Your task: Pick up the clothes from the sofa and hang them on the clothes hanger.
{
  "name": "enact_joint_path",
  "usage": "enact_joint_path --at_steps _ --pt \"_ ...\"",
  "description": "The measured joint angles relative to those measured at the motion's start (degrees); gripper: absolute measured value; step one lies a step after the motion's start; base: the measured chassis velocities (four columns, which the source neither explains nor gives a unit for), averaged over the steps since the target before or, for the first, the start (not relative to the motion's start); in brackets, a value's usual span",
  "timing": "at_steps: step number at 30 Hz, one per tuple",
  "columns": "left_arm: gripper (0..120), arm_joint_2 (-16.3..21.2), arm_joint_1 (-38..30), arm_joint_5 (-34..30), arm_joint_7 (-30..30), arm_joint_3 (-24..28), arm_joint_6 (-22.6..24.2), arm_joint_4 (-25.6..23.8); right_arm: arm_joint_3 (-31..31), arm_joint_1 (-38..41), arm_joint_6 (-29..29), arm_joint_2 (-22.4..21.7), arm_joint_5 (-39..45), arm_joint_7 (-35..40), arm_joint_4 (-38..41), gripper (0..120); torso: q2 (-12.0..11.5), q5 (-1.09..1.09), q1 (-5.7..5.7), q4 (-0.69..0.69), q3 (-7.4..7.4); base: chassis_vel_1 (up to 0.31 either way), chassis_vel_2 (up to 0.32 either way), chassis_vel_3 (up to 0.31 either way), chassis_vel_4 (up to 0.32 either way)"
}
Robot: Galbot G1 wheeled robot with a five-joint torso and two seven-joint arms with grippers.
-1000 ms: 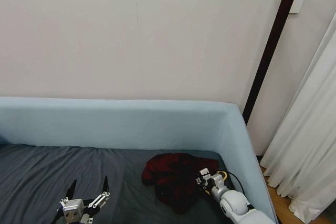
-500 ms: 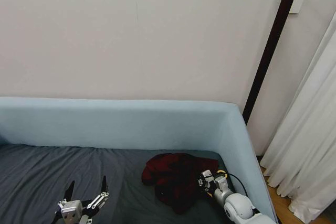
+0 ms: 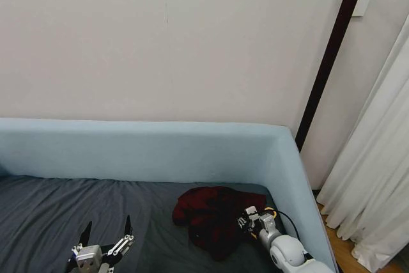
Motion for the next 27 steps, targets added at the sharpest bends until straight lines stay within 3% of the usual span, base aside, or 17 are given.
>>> enact_joint_path --at_steps 9,11,25,27 --pt "100 0.43 -0.48 -0.25 -0.03 -0.16 0.02 0.51 -0.59 1.26 -3.05 1.60 -0.84 1.89 -2.38 79 0.00 0.00 0.00 0.00 0.00 0.000 0.000 0.000 0.000" --pt "100 0.47 -0.51 -0.27 -0.04 -0.17 0.03 0.54 -0.61 1.33 -3.26 1.71 -0.90 1.96 -2.52 80 0.00 -0.01 0.00 0.00 0.00 0.000 0.000 0.000 0.000" --pt "100 1.03 -0.67 -0.68 -0.23 -0.76 0.27 0.58 -0.77 1.58 -3.46 1.83 -1.03 -0.47 -2.67 25 0.00 0.00 0.01 0.00 0.00 0.000 0.000 0.000 0.000" --pt "100 1.03 -0.62 -0.68 -0.24 -0.77 0.27 0.48 -0.82 1.47 -3.22 1.70 -0.99 -0.48 -2.39 22 0.00 -0.01 0.01 -0.01 0.00 0.000 0.000 0.000 0.000"
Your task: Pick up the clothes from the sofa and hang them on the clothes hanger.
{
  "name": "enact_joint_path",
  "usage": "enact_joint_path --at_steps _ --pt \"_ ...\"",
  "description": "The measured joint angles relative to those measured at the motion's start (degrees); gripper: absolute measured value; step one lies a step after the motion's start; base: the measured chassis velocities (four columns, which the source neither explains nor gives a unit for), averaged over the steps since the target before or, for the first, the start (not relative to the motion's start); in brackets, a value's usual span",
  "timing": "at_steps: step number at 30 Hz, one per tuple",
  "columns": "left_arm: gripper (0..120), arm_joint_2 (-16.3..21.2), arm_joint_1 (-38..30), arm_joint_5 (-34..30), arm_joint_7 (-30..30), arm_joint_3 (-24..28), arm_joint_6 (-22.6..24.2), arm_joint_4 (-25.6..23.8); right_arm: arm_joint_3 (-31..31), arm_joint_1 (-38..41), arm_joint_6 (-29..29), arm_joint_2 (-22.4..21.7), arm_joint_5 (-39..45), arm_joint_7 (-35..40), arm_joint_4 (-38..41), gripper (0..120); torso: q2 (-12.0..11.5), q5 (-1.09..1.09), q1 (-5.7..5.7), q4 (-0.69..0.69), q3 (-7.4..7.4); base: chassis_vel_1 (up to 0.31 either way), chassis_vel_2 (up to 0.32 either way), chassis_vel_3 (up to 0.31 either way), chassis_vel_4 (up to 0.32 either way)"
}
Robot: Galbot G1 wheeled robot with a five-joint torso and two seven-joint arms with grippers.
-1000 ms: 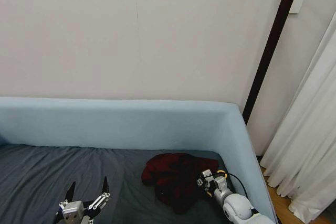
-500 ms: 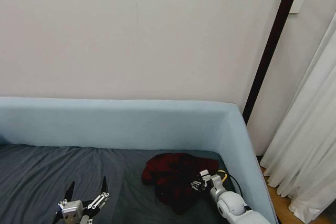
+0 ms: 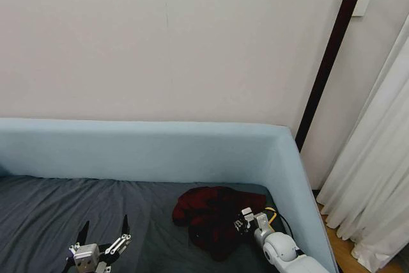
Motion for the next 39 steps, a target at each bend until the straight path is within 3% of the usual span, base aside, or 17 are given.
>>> enact_joint_path --at_steps 4,6,11,14,19,24,33,39 --pt "100 -0.02 0.35 0.04 -0.17 -0.11 -0.03 -0.41 -0.13 -0.66 1.20 -0.94 0.78 0.04 2.68 3 0.00 0.01 0.00 0.00 0.00 0.000 0.000 0.000 0.000" --pt "100 -0.02 0.41 0.05 -0.21 -0.16 -0.06 -0.50 0.00 -0.79 1.73 -1.11 1.19 0.02 3.31 0 0.00 0.00 0.00 0.00 0.00 0.000 0.000 0.000 0.000" --pt "100 0.04 0.66 0.05 -0.55 -0.45 -0.47 -0.87 1.34 -0.97 8.64 -2.64 7.91 -2.35 9.34 0 0.00 0.01 0.00 0.00 0.00 0.000 0.000 0.000 0.000" --pt "100 0.02 0.72 0.06 -0.76 -0.45 -0.95 -0.90 1.51 0.72 16.66 -4.21 17.33 -6.85 15.80 0 0.00 0.00 0.00 0.00 0.00 0.000 0.000 0.000 0.000" --pt "100 -0.15 0.58 -0.33 -1.33 -0.42 -1.65 -0.08 0.55 6.77 20.91 -5.41 29.85 -6.69 24.73 0 0.00 -0.01 0.00 0.01 0.00 0.000 0.000 0.000 0.000" --pt "100 -0.13 0.51 -0.88 -1.90 -1.00 -2.49 0.93 -0.65 13.49 21.79 -5.20 34.83 -2.61 28.51 0 0.00 -0.01 0.00 0.01 0.00 0.000 0.000 0.000 0.000" --pt "100 0.03 -0.02 -1.71 -2.21 -2.04 -3.02 2.09 -1.32 29.67 22.09 -2.23 38.59 3.33 27.62 0 0.00 -0.01 0.00 0.01 0.01 0.000 0.000 0.000 0.000" --pt "100 0.12 -0.55 -2.03 -2.28 -2.29 -3.02 2.86 -2.41 35.69 21.79 -1.16 40.28 5.62 28.65 0 -0.01 -0.01 0.00 0.00 0.00 0.000 0.000 0.000 0.000"
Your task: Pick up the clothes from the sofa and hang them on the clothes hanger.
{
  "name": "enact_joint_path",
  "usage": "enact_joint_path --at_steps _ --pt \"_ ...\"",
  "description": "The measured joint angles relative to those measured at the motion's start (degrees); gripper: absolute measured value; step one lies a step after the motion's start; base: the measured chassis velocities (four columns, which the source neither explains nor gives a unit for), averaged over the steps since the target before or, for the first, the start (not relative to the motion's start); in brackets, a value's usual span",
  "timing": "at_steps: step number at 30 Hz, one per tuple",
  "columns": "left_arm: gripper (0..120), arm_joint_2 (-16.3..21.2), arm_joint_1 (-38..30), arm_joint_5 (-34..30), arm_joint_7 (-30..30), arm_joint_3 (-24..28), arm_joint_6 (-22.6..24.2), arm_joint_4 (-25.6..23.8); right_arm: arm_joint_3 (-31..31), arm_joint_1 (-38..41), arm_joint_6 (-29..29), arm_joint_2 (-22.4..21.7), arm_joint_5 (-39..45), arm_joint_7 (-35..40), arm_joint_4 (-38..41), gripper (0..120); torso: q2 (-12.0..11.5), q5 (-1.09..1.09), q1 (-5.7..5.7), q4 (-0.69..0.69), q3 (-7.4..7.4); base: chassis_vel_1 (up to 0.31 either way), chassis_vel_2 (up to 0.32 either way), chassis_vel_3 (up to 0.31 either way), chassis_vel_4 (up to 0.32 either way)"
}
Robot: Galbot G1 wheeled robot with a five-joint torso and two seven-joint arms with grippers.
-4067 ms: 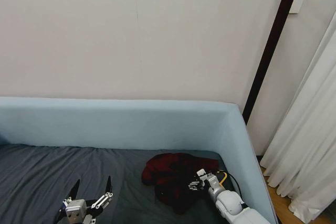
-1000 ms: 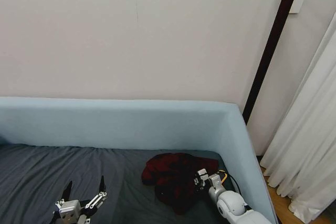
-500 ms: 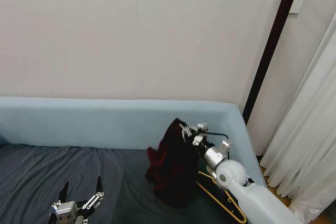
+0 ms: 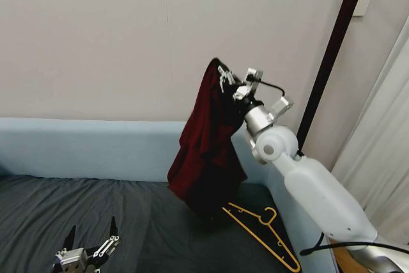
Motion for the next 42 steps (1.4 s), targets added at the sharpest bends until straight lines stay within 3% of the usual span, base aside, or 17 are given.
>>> enact_joint_path --at_steps 5,9,16,22,25,30,42 --pt "100 -0.15 -0.64 -0.02 -0.01 0.19 0.00 0.96 -1.01 1.74 -0.51 1.26 1.06 1.11 2.00 0 0.00 0.00 0.00 0.00 -0.01 0.000 0.000 0.000 0.000" --pt "100 -0.23 -1.04 0.02 -0.01 0.31 0.05 1.84 -1.18 -2.41 -0.94 2.78 0.94 2.71 2.15 0 0.01 -0.01 0.00 0.02 -0.01 0.000 0.000 0.000 0.000" --pt "100 0.08 -1.46 -0.06 -0.01 0.04 0.25 2.27 -2.45 -17.73 -5.66 1.21 -5.48 9.61 -2.26 0 0.00 0.02 0.00 -0.01 0.00 0.000 0.000 0.000 0.000" --pt "100 -0.33 -2.17 0.53 0.29 0.96 0.75 2.93 -6.03 -31.13 -5.18 -1.17 -13.89 4.70 -3.46 0 0.00 0.02 -0.01 -0.01 0.00 0.000 0.000 0.000 0.000" --pt "100 -0.41 -2.42 0.71 0.37 1.24 1.15 2.94 -6.07 -33.30 -4.46 -0.96 -16.14 3.51 -4.30 0 0.01 0.02 -0.02 -0.02 -0.01 0.000 0.000 0.000 0.000" --pt "100 -0.25 -2.37 0.82 0.46 1.29 1.33 2.77 -3.96 -29.87 -4.15 -0.84 -16.03 3.07 -6.39 0 0.00 0.00 -0.01 0.02 -0.01 0.000 0.000 0.000 0.000" --pt "100 1.12 -1.34 -0.04 0.29 0.09 0.94 1.26 -0.25 -9.73 -3.01 -3.83 -11.00 -0.83 -17.57 0 0.00 0.01 -0.01 0.01 0.00 0.000 0.000 0.000 0.000"
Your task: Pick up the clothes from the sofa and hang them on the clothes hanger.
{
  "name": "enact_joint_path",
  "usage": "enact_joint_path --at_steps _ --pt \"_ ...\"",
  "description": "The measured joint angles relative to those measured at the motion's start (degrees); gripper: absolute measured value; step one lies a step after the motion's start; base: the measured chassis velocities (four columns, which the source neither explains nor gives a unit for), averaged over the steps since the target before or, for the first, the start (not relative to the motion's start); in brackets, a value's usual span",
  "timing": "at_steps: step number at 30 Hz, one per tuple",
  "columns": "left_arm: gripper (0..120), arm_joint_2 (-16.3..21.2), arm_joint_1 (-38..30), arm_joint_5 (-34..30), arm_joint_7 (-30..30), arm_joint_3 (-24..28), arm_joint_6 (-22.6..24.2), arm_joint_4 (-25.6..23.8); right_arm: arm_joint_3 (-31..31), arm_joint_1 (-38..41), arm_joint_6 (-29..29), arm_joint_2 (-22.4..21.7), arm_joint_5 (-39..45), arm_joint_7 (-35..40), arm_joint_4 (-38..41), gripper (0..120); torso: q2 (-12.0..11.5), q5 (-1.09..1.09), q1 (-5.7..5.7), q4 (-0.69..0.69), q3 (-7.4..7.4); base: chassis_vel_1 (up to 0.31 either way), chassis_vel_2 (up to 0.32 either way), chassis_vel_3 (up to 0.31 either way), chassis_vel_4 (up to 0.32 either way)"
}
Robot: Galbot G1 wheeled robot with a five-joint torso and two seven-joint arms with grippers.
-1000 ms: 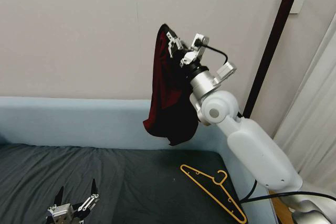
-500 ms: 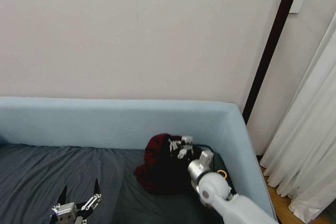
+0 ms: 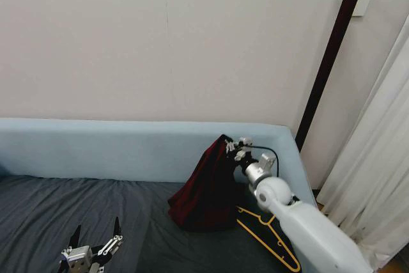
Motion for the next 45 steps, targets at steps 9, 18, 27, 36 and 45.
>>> enact_joint_path --at_steps 9,18,27,36,45 --pt "100 -0.29 0.30 0.10 -0.06 0.32 -0.72 -0.05 1.98 2.94 0.07 -0.94 4.13 -1.47 8.75 0 0.01 -0.02 0.00 0.01 -0.02 0.000 0.000 0.000 0.000" --pt "100 -0.60 1.08 1.03 -0.13 0.79 -1.23 -0.15 -4.16 -24.81 6.41 2.21 -8.21 -15.19 13.54 0 0.01 0.01 0.00 0.00 -0.02 0.000 0.000 0.000 0.000" --pt "100 -0.81 1.98 1.36 -0.14 0.52 -1.76 -0.43 -8.61 -39.41 12.40 5.98 -20.10 -24.16 2.72 0 0.01 0.00 0.00 -0.01 -0.02 0.000 0.000 0.000 0.000" --pt "100 -1.67 2.36 1.99 -0.20 0.75 -2.34 -1.06 -10.38 -42.17 13.22 6.03 -23.74 -23.39 1.17 0 0.01 0.00 0.00 0.00 -0.01 0.000 0.000 0.000 0.000" --pt "100 -2.13 1.62 2.53 -0.15 1.11 -1.32 -1.30 -10.47 -44.19 -2.74 0.59 -16.52 -14.29 14.34 34 0.01 0.01 0.00 0.00 -0.01 0.000 0.000 0.000 0.000"
